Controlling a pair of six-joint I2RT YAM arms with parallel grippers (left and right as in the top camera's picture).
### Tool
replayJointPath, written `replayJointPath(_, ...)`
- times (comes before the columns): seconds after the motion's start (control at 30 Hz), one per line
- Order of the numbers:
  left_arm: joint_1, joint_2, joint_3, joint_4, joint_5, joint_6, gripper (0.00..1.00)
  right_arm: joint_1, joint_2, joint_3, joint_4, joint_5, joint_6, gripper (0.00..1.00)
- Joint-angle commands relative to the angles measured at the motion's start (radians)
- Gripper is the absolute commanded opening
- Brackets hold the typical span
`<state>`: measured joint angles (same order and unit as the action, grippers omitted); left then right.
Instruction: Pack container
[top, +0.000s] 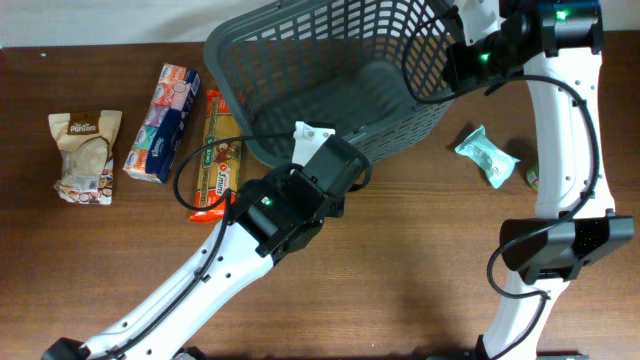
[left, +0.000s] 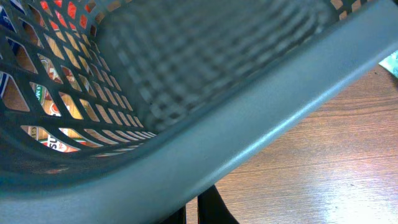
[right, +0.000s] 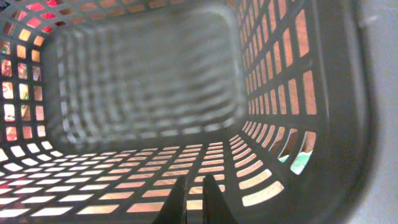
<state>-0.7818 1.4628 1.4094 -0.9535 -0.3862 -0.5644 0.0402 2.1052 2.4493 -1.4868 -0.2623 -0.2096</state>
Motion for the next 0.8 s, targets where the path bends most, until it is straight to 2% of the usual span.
replayJointPath(0.0, 0.024, 0.009, 0.02, 0.003, -0.031, 0.021, 0.02, 0.005, 0.011, -0.005, -0.027, 0.013, 0.0, 0.04)
replayJointPath(0.4, 0.124, 0.013, 0.02, 0.011, -0.03, 0.066, 0.02, 0.005, -0.034, -0.005, -0.048, 0.047, 0.026, 0.04)
replayJointPath(0.77, 0.148, 0.014, 0.02, 0.019, -0.03, 0.096, 0.02, 0.005, -0.067, -0.005, -0.071, 0.047, 0.032, 0.04)
